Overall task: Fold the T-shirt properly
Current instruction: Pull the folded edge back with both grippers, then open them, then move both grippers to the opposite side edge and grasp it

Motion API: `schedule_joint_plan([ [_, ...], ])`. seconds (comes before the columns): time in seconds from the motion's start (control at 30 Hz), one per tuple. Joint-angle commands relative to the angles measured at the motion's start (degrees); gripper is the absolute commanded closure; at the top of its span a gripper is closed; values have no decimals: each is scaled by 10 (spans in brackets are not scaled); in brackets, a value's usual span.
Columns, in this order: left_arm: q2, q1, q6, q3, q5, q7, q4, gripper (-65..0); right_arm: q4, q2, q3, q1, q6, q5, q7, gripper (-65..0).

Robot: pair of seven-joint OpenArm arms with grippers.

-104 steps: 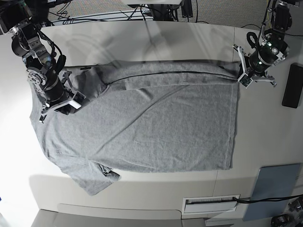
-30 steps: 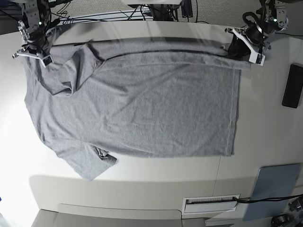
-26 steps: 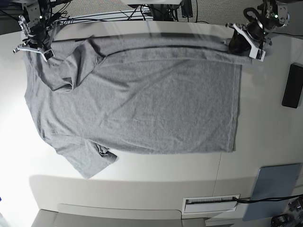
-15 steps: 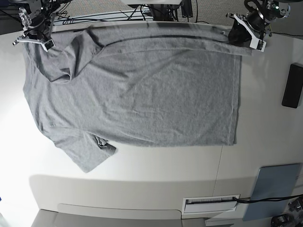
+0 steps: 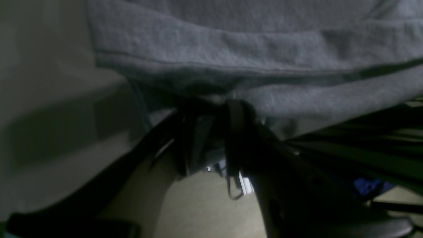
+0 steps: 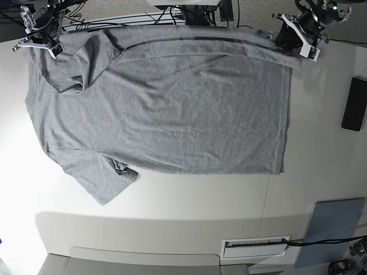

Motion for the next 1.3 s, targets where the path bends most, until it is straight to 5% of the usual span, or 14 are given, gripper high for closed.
schedule_joint_plan([
  [0.0, 0, 18, 6, 6, 36, 67, 2, -152, 20, 8, 8, -3, -3, -5, 4, 0],
  [0.27, -5, 16, 8, 6, 60, 67, 101, -152, 66, 8, 9, 9, -3, -7, 5, 0],
  [0.47, -53, 3, 85, 5, 80, 67, 142, -153, 66, 9, 9, 50, -5, -7, 19, 0],
  [0.67, -80, -56, 90, 2, 81, 67, 148, -221, 66, 9, 9, 128, -3, -6, 41, -6],
  [0.87, -79, -146, 120, 2, 50, 67, 137, -295, 65, 11, 9, 199, 14, 73, 64, -279],
  [1.1, -71, -298, 118, 24, 3, 66, 19, -295, 64, 11, 8, 292, 12, 192, 10, -292],
  [1.27, -65, -428, 118, 94, 3, 66, -117, -295, 64, 11, 8, 326, 13, 222, 7, -292],
])
